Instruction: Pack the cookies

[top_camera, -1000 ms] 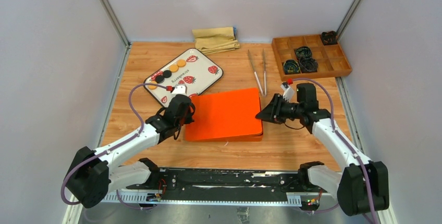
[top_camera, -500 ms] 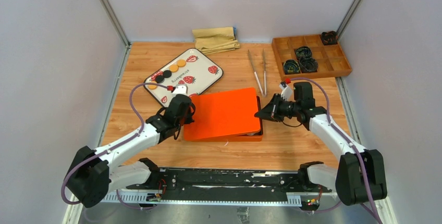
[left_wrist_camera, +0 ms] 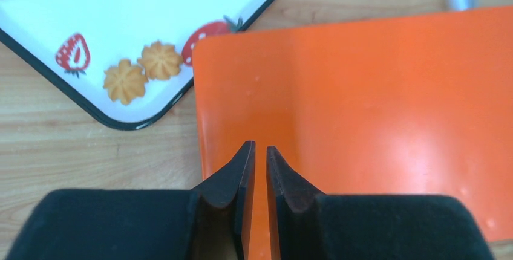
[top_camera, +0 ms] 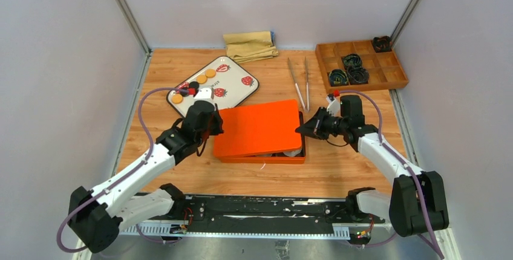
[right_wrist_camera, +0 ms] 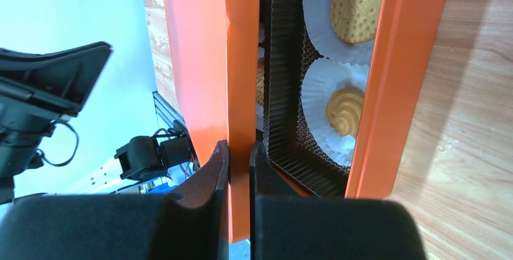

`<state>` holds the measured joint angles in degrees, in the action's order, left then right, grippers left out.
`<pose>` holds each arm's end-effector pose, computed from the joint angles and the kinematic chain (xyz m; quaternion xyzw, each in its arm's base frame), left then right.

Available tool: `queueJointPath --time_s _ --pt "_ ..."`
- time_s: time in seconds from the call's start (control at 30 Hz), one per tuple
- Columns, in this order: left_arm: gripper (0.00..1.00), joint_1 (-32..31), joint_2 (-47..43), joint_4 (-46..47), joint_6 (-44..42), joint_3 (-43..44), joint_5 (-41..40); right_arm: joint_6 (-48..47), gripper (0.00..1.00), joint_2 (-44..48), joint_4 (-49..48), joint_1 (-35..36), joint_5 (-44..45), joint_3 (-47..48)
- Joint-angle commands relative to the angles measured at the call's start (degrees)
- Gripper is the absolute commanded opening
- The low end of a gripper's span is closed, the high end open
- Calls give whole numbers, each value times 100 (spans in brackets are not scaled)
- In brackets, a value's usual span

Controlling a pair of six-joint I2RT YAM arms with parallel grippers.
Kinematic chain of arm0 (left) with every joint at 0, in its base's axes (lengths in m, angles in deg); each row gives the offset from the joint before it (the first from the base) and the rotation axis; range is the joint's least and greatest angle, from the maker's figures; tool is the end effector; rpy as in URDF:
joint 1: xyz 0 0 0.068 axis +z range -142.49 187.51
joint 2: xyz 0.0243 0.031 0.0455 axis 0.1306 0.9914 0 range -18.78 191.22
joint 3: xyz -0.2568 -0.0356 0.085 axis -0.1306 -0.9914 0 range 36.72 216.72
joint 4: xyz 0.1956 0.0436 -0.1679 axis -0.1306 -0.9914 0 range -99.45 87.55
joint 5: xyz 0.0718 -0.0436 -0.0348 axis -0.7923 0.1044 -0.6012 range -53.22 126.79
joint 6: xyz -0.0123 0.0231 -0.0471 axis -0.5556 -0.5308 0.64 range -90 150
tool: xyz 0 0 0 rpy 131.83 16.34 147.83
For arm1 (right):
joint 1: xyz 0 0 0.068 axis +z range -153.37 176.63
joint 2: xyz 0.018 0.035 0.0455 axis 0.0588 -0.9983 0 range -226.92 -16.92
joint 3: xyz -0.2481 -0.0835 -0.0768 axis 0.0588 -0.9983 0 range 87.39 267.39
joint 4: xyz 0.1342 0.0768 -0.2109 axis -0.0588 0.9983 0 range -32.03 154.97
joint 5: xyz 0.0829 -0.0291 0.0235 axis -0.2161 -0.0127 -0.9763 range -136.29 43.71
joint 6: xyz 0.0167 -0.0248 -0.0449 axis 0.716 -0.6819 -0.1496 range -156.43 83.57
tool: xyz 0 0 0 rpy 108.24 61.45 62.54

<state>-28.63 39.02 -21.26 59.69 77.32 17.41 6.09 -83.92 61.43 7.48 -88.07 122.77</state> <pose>0.1832 -0.1191 0.2586 -0.0269 0.8812 -0.1173 0.4571 0.2306 0.0683 0.2213 0.0680 0.8424 0.4762 0.2428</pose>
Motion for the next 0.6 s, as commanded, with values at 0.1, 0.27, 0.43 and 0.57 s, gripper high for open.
queueJointPath --time_s 0.1,0.27,0.43,0.57 --pt "19 -34 -404 -424 -254 320 -197 -271 0 25 551 -70 515 23" --pt "19 -33 -227 -374 -81 126 -259 -402 0 68 827 -135 927 8" --pt "18 -33 87 -661 30 77 -800 -620 6 73 1317 -176 1435 149" --pt "18 -33 51 -736 155 -44 -791 -739 9 7 1603 -220 1689 281"
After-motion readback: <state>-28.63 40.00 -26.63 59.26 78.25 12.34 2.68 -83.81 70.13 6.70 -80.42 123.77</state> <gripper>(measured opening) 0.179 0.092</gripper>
